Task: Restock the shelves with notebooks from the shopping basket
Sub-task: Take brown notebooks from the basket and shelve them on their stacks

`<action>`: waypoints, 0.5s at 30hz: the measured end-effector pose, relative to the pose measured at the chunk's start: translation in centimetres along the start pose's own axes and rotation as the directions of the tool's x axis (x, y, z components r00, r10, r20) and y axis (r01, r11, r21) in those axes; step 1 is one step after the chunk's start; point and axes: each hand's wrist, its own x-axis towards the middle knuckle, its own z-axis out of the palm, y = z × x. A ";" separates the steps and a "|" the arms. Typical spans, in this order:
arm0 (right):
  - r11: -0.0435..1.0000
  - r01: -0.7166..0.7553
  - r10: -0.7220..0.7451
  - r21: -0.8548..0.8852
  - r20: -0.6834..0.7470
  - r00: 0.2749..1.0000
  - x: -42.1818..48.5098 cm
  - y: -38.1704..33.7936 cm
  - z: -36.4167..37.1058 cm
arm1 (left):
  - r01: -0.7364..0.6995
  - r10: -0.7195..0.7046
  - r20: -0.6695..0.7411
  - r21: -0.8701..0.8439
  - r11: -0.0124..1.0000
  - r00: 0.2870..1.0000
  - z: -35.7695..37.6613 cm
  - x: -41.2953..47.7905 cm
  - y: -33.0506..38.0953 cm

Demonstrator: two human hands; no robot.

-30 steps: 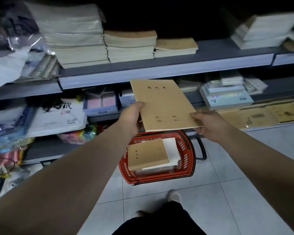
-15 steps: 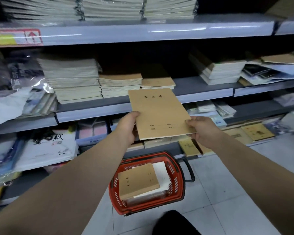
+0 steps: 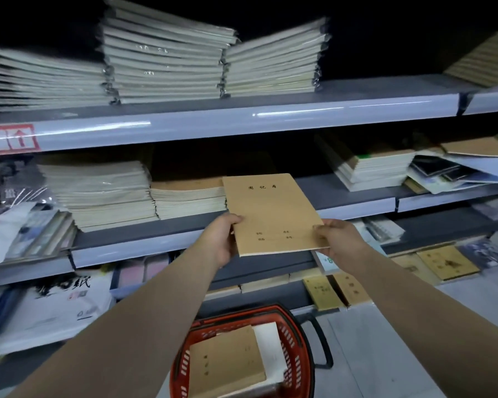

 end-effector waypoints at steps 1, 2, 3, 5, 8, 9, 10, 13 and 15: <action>1.000 -0.006 0.006 0.005 -0.004 1.000 1.2 -0.4 0.0 | -0.004 0.004 -0.003 -0.001 1.000 1.000 0.5 0.8 0.5; 1.000 -0.017 0.017 0.015 -0.008 1.000 2.0 -0.6 0.0 | -0.009 0.009 -0.006 -0.004 1.000 1.000 0.8 1.3 0.7; 0.999 -0.032 0.032 0.026 -0.009 0.999 2.9 -0.8 -0.1 | -0.017 0.017 -0.014 -0.005 1.000 1.000 1.2 2.0 0.9; 0.998 -0.056 0.056 0.035 0.006 0.998 4.7 -1.0 -0.4 | -0.029 0.029 -0.051 -0.012 0.999 0.998 2.0 3.4 1.2; 0.997 -0.072 0.072 0.023 0.023 0.997 6.8 -1.0 -0.8 | -0.021 0.017 -0.086 -0.038 0.999 0.996 2.5 5.1 0.9; 0.997 -0.081 0.080 0.010 0.040 0.996 7.9 -1.1 -1.1 | -0.017 0.012 -0.097 -0.050 0.999 0.995 3.0 5.8 0.8; 0.996 -0.084 0.084 -0.004 0.053 0.995 8.5 -1.1 -1.3 | -0.015 0.009 -0.104 -0.054 0.998 0.995 3.2 6.1 0.7; 0.995 -0.099 0.100 -0.014 0.074 0.992 10.8 -1.2 -1.5 | -0.025 0.014 -0.139 -0.077 0.997 0.990 3.9 7.6 0.5; 0.993 -0.118 0.118 -0.002 0.084 0.989 11.8 -1.2 -1.4 | -0.027 0.010 -0.158 -0.103 0.994 0.987 4.1 8.1 0.4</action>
